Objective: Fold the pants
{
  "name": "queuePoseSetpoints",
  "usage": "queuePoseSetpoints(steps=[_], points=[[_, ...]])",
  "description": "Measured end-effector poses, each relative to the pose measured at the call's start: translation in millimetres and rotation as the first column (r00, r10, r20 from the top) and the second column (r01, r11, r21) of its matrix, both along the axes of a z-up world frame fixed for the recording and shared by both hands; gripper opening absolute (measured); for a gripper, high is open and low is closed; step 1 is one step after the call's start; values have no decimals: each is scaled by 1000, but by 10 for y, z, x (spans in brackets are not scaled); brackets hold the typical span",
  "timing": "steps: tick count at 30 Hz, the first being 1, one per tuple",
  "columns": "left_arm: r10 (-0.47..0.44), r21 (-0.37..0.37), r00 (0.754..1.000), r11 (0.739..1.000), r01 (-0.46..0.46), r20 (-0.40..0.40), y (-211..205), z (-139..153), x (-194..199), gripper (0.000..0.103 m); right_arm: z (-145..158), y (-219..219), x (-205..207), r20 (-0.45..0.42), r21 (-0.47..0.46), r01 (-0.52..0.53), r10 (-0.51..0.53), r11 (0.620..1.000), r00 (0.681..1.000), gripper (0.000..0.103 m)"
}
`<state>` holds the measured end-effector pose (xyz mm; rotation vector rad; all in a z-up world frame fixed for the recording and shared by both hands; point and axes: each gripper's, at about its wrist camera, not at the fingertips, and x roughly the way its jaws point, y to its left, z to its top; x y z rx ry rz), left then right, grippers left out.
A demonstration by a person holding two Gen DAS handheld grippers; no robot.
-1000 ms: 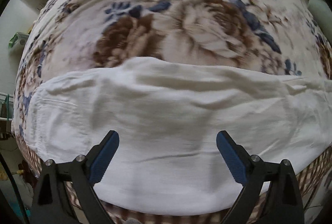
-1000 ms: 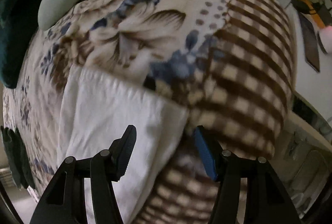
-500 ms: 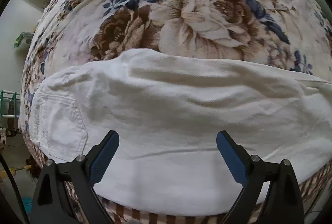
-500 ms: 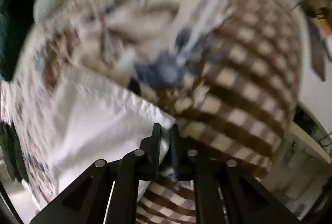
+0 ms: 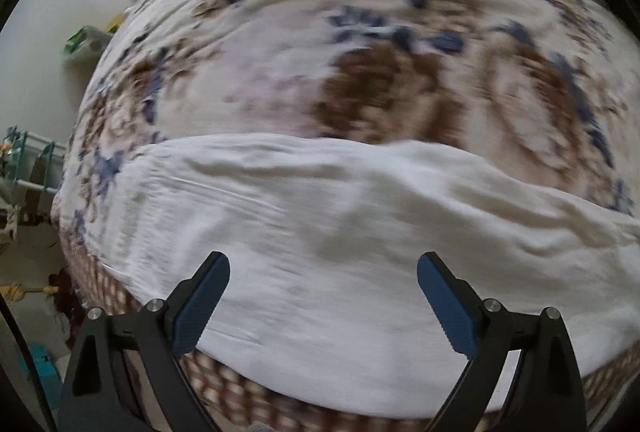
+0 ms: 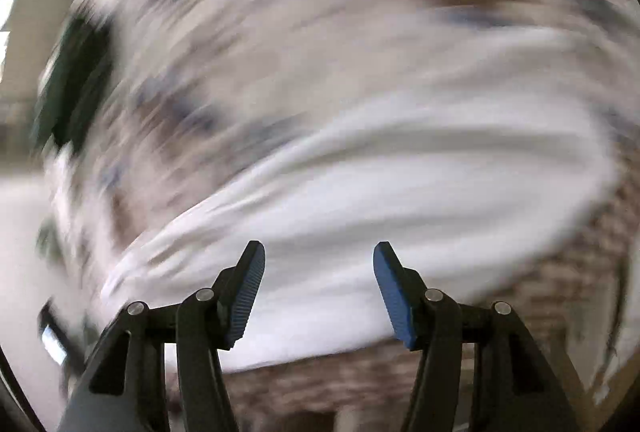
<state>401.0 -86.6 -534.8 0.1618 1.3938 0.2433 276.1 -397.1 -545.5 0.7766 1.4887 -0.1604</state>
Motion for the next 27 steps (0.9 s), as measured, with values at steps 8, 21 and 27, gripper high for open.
queuePoseSetpoints(steps=[8, 21, 27], points=[[77, -10, 996, 997, -78, -55, 759, -334, 344, 96, -664, 2213, 1639, -1, 326, -406, 430, 853, 903, 59], [55, -108, 986, 991, -73, -156, 988, -687, 598, 96, -1618, 2576, 1756, -242, 571, -307, 514, 761, 823, 62], [63, -145, 982, 985, -90, -179, 1055, -732, 605, 96, -1464, 2779, 1870, -63, 745, -294, 501, 599, 863, 66]])
